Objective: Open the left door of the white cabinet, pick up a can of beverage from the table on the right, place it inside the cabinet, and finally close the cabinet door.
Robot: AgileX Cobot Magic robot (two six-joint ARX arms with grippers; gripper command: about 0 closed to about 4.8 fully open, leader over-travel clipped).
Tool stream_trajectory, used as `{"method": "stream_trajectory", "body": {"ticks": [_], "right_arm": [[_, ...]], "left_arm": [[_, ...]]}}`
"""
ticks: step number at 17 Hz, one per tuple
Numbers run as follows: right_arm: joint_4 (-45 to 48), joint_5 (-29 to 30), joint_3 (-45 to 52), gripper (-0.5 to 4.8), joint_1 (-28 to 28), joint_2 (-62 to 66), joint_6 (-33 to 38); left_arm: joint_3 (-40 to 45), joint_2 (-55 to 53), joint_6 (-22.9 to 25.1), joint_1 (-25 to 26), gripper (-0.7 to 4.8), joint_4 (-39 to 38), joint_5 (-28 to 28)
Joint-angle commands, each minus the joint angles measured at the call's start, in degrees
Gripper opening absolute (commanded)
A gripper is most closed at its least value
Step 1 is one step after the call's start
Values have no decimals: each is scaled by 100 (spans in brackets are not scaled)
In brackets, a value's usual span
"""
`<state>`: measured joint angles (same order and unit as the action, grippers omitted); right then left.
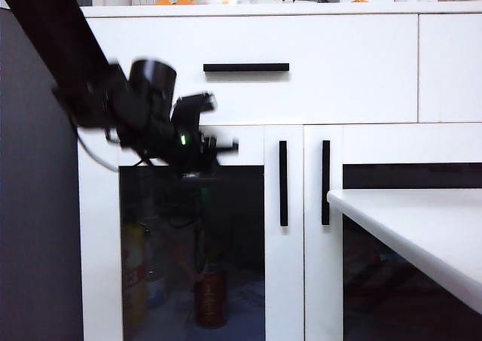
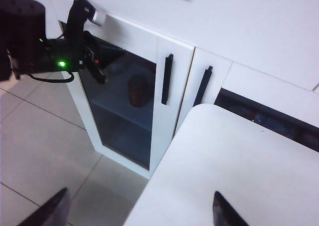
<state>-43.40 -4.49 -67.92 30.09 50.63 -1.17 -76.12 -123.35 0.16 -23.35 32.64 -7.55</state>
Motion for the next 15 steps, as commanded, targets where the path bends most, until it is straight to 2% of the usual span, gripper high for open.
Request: {"method": "stream_trajectory", "body": {"ticks": [1,4,7,10,12,15], "right_arm": [[0,17,-33,363,-55,-505,2],[-26,-195,-35,363,-153,-1471,-195],[-313,-31,-24,363,-151,-2426,-229],[-603,-66,133,363,-136,-2892,-195],[-549,426,682,363,-133,-3161,39],[114,614,1565,363,-133,-3344,531]], "left_arm": [[-22,914,-745,-179,-6,-1274,-601],[-20,2218,-214,-374,-6,-2448,-693],[-9,4177,-103,-553,-6,-3880,-684],[199,5606,-33,-621,-6,-4903,-614],[857,7005,-109,-621,-6,-5563,-321],[2055,8531,-518,-621,-6,-5657,149]]}}
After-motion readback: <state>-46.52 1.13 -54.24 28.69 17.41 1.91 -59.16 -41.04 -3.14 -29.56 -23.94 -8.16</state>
